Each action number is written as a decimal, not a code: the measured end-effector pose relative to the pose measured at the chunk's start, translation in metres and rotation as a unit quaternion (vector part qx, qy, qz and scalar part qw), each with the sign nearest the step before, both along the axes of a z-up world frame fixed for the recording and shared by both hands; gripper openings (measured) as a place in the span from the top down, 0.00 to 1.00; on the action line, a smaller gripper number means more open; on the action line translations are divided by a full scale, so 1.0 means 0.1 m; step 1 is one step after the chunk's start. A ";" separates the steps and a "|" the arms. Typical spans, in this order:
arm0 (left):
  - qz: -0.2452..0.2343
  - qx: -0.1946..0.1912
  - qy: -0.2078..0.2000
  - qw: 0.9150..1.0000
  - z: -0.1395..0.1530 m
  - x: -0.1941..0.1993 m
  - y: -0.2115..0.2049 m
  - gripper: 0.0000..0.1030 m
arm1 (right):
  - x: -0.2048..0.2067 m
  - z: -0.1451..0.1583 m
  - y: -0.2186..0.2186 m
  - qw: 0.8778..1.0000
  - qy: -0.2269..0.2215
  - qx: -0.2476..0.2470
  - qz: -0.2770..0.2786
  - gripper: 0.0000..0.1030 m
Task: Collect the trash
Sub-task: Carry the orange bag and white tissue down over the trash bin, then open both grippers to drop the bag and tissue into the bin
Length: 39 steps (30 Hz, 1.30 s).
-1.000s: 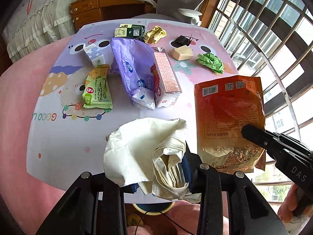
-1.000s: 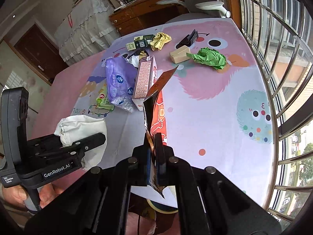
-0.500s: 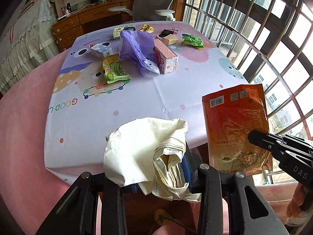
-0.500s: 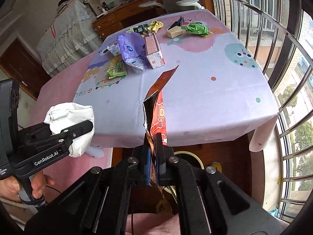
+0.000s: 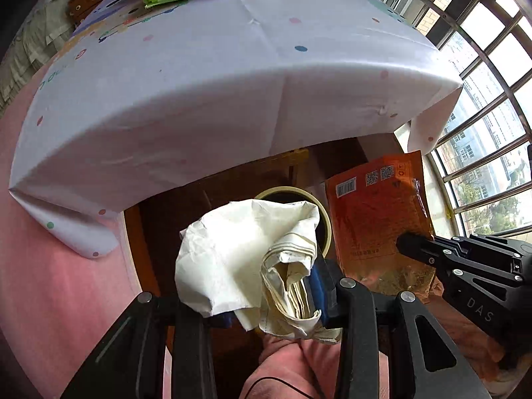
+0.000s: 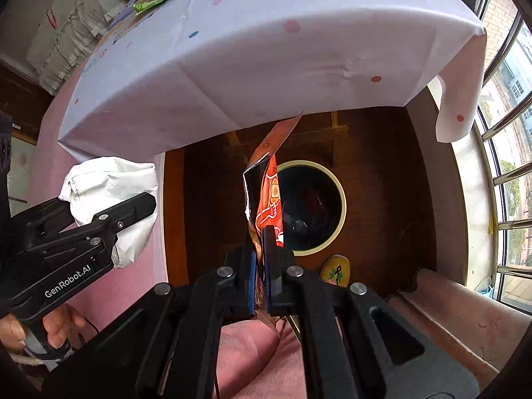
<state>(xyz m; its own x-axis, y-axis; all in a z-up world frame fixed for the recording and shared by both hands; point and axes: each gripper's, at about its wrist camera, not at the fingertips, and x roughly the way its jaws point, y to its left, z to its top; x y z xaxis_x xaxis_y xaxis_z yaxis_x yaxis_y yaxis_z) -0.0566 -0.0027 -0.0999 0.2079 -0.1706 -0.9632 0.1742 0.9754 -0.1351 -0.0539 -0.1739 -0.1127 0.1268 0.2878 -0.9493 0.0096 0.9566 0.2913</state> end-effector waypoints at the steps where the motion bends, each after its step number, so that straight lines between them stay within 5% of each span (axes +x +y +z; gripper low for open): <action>1: 0.003 0.002 0.011 1.000 -0.19 -0.02 -0.02 0.66 | -0.01 -0.21 0.00 1.000 0.010 -0.002 -0.003 0.98; 10: 0.021 0.015 0.059 0.998 -1.86 0.06 -0.20 0.65 | 0.08 -2.10 0.03 0.998 0.050 -0.036 0.026 0.98; 18: 0.021 0.019 0.066 0.997 -2.74 0.08 -0.27 0.62 | 0.32 -2.95 -0.09 0.998 0.039 -0.029 0.036 0.92; 21: 0.028 0.032 0.064 0.997 -2.89 0.07 -0.26 0.51 | 0.40 -3.11 -0.14 0.998 0.035 -0.049 0.033 0.69; 25: 0.047 0.042 0.068 0.996 -2.97 0.13 -0.14 0.21 | 0.49 -3.24 -0.23 0.998 0.039 -0.046 0.019 0.63; 39: 0.045 0.065 0.047 0.996 -2.60 0.48 -0.14 0.21 | 0.40 -2.81 -0.20 0.998 0.023 -0.060 0.005 0.55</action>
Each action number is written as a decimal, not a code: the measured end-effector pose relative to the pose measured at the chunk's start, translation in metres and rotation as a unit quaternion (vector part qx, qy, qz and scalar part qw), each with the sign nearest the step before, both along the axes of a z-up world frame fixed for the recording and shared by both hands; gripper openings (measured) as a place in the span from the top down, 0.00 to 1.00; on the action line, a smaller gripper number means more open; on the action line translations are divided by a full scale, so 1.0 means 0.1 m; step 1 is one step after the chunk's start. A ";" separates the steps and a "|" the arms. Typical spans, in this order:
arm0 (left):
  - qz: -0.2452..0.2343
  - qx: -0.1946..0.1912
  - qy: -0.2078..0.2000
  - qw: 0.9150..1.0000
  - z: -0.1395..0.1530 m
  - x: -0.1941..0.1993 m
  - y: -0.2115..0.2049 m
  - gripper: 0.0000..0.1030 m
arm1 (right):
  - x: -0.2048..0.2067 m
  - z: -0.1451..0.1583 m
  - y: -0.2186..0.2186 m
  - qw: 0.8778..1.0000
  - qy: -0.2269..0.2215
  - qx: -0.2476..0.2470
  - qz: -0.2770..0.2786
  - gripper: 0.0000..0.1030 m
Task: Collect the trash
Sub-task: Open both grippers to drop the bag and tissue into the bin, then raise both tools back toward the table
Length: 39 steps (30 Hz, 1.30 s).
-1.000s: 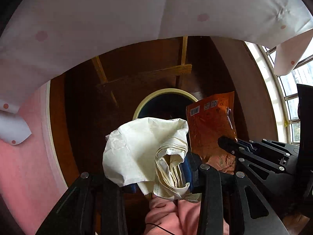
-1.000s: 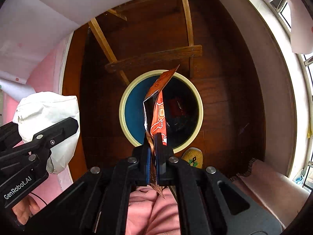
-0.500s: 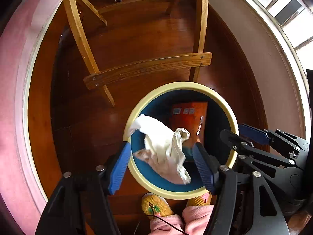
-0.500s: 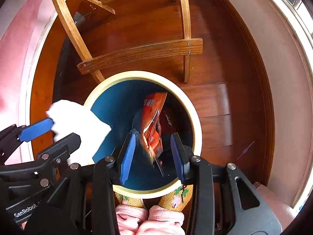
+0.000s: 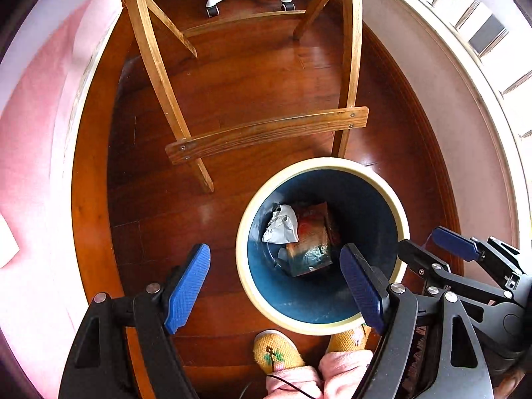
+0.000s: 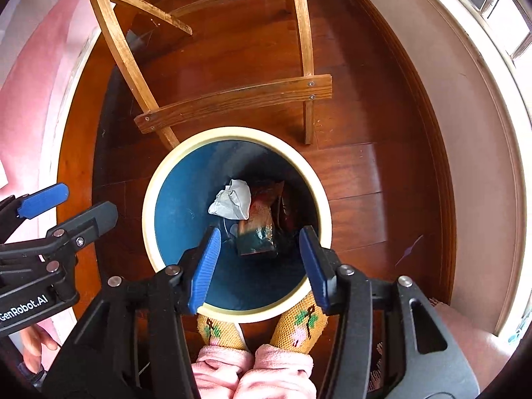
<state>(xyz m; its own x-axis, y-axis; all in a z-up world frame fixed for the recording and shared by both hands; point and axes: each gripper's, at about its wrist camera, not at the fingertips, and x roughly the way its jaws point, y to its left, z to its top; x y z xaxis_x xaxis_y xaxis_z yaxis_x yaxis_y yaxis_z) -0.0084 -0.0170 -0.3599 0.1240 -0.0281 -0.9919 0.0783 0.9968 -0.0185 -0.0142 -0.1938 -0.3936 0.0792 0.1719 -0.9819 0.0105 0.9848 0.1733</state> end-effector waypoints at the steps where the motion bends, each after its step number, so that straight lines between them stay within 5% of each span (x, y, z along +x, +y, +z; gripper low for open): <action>1: 0.000 0.000 -0.003 1.000 0.08 0.00 -0.01 0.21 | -0.01 0.06 0.01 1.000 -0.005 0.000 -0.002 0.55; 10: -0.002 -0.010 -0.053 0.999 1.15 -0.03 0.00 0.21 | 0.01 1.03 -0.04 0.999 -0.043 -0.004 -0.029 0.54; 19: -0.012 -0.012 -0.133 0.991 2.60 -0.09 0.03 0.21 | 0.13 2.44 -0.11 0.994 -0.101 0.030 -0.036 0.50; 29: 0.033 0.006 -0.210 0.977 4.12 -0.01 0.25 0.21 | 0.30 3.95 0.07 0.980 -0.178 0.068 0.057 0.45; 39: 0.088 0.025 -0.259 0.962 5.07 0.07 0.37 0.21 | 0.56 5.00 0.33 0.953 -0.259 0.065 0.146 0.44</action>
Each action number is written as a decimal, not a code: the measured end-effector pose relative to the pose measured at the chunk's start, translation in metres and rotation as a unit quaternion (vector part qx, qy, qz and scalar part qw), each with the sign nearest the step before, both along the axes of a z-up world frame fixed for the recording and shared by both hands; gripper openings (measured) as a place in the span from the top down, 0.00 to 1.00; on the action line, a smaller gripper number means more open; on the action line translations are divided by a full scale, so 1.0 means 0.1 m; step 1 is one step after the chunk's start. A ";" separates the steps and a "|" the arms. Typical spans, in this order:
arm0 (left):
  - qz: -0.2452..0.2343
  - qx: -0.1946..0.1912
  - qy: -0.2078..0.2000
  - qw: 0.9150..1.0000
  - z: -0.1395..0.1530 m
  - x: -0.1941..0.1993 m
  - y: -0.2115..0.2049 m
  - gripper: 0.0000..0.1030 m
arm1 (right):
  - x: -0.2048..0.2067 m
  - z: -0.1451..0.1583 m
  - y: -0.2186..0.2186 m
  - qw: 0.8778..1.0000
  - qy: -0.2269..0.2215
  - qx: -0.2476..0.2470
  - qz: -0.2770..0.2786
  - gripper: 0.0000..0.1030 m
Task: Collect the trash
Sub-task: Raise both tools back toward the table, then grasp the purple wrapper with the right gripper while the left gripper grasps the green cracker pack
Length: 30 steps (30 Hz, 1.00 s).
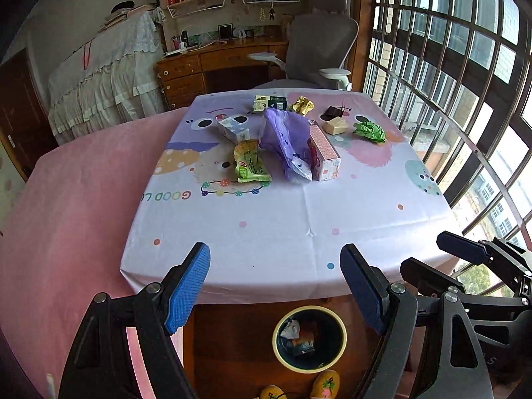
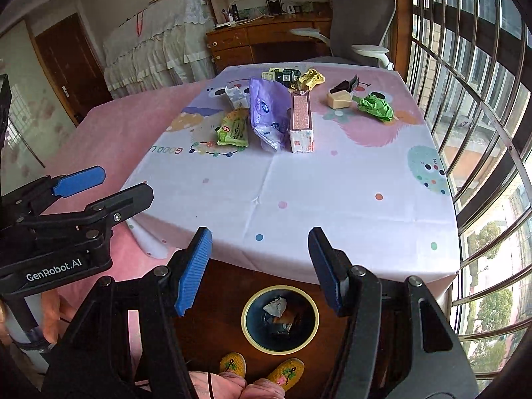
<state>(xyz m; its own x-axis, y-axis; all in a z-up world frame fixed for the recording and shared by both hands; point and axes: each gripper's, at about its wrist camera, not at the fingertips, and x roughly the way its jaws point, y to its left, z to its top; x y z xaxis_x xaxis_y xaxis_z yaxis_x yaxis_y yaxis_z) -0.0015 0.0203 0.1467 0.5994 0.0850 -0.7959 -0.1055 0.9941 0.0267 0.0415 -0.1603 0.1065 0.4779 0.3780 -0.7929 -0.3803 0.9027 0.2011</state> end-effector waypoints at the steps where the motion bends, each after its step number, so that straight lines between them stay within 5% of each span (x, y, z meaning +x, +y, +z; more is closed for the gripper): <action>1: 0.005 0.004 -0.005 1.000 0.06 0.01 0.00 0.21 | 0.03 0.06 0.02 1.000 -0.008 -0.001 0.004 0.44; 7: 0.036 0.018 -0.028 0.999 0.34 0.10 0.05 0.21 | 0.30 0.34 0.13 0.998 -0.057 -0.009 0.019 0.44; 12: 0.062 -0.005 -0.006 0.998 0.26 0.36 0.28 0.21 | 0.64 0.32 0.29 0.998 -0.047 -0.008 0.028 0.45; 17: 0.065 -0.036 0.021 0.997 -0.05 0.82 0.60 0.23 | 1.04 -0.02 0.53 0.999 -0.021 -0.027 0.032 0.46; 30: -0.029 -0.070 0.102 0.992 -0.94 2.56 1.47 0.23 | 2.24 -1.19 1.34 0.992 0.086 -0.081 -0.045 0.53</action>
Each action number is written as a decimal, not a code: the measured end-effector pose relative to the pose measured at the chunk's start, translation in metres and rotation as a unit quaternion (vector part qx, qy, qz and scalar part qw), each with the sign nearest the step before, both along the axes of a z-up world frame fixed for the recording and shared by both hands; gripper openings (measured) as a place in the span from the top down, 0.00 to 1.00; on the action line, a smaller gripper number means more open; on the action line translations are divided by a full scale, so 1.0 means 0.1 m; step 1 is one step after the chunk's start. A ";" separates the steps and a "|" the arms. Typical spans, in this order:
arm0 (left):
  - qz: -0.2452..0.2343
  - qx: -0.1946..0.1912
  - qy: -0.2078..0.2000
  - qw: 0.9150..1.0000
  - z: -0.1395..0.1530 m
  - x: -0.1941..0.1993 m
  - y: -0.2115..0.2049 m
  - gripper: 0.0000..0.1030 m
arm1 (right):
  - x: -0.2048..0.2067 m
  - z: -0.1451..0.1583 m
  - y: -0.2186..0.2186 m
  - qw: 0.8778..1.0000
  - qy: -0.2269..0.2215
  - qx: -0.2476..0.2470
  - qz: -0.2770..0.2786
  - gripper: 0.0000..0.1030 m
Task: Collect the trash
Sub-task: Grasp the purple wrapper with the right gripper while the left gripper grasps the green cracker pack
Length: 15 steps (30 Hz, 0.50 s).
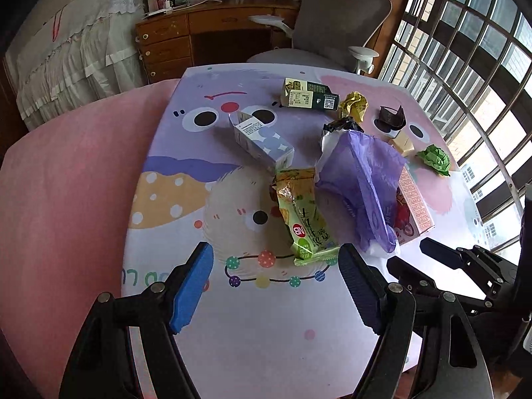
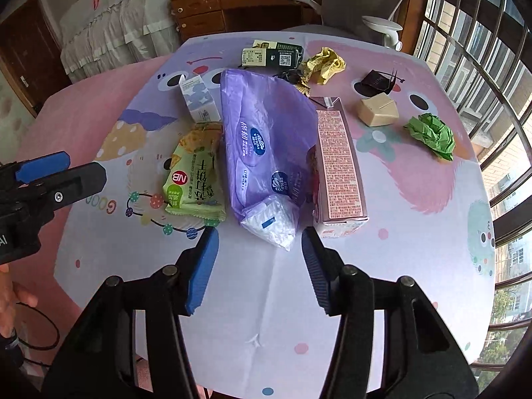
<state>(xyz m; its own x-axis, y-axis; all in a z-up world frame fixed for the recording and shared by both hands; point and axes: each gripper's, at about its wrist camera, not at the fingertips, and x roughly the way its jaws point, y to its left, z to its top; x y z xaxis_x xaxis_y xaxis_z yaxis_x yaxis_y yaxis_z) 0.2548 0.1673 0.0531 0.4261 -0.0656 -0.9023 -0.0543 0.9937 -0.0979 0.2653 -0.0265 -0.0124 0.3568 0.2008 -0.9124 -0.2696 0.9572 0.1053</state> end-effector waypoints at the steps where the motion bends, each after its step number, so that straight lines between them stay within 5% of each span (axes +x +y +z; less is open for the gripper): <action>1: -0.006 -0.005 0.009 1.000 -0.09 0.09 0.04 0.23 | 0.07 -0.10 0.06 1.000 0.004 -0.010 -0.006 0.54; 8: -0.051 -0.029 0.060 0.996 -0.56 0.53 0.13 0.23 | 0.40 -0.49 0.14 0.998 0.026 -0.006 -0.058 0.88; 15: -0.072 -0.071 0.112 0.989 -0.89 0.91 0.01 0.23 | 0.56 -0.56 -0.02 0.993 0.032 0.017 -0.116 0.97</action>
